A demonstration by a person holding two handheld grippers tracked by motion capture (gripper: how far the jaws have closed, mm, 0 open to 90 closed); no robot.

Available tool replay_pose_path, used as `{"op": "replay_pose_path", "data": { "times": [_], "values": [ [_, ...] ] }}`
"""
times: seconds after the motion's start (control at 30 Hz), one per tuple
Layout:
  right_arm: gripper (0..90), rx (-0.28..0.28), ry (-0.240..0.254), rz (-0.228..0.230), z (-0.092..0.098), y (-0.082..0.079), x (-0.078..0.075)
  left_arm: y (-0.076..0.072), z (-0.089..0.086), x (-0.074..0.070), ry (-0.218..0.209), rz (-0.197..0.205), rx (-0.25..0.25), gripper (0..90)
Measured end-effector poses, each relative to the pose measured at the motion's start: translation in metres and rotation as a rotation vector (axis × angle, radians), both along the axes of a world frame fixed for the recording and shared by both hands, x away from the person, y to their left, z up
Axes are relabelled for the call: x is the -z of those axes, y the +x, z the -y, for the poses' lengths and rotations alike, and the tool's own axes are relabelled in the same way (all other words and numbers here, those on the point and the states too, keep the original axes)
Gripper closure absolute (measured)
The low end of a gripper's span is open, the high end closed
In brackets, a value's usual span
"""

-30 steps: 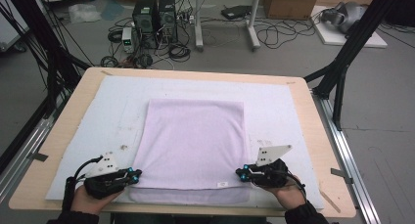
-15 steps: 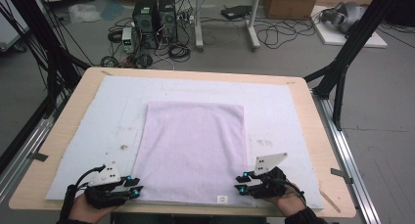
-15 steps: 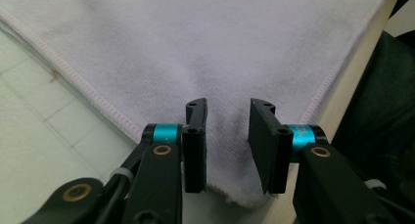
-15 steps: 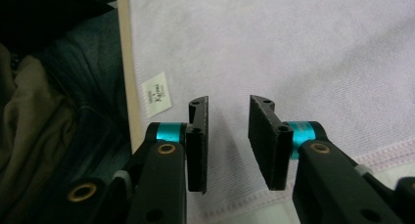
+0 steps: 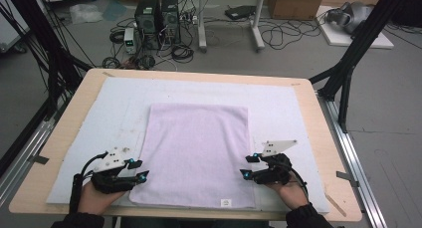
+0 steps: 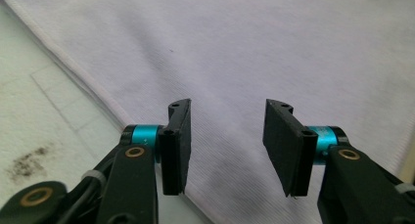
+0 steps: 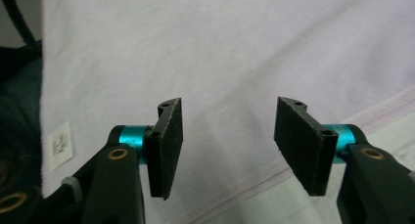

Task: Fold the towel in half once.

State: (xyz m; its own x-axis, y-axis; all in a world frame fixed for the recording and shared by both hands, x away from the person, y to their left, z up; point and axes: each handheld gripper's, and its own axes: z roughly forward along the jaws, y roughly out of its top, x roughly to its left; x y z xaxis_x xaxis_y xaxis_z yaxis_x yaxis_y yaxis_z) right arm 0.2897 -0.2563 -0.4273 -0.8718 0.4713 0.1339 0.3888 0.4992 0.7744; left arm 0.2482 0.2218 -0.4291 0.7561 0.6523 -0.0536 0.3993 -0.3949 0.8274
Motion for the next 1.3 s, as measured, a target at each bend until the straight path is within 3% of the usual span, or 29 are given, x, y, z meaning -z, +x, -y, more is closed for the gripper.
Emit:
{"op": "replay_pose_path", "data": {
  "times": [0.07, 0.4, 0.9, 1.3],
  "values": [
    [40.2, 0.022, 0.022, -0.004, 0.001, 0.004, -0.001, 0.005, 0.001, -0.001, 0.007, 0.019, -0.016, 51.2],
    [30.9, 0.074, 0.052, 0.018, 0.005, 0.019, -0.008, 0.022, 0.007, -0.007, -0.031, 0.033, -0.055, 43.6],
    [29.5, 0.049, 0.038, 0.042, -0.006, 0.026, -0.010, 0.029, 0.007, -0.009, -0.027, 0.029, -0.050, 42.2],
    [26.2, 0.034, 0.028, 0.022, -0.010, 0.033, -0.018, 0.040, 0.006, -0.027, -0.021, 0.044, -0.008, 42.2]
  ]
}}
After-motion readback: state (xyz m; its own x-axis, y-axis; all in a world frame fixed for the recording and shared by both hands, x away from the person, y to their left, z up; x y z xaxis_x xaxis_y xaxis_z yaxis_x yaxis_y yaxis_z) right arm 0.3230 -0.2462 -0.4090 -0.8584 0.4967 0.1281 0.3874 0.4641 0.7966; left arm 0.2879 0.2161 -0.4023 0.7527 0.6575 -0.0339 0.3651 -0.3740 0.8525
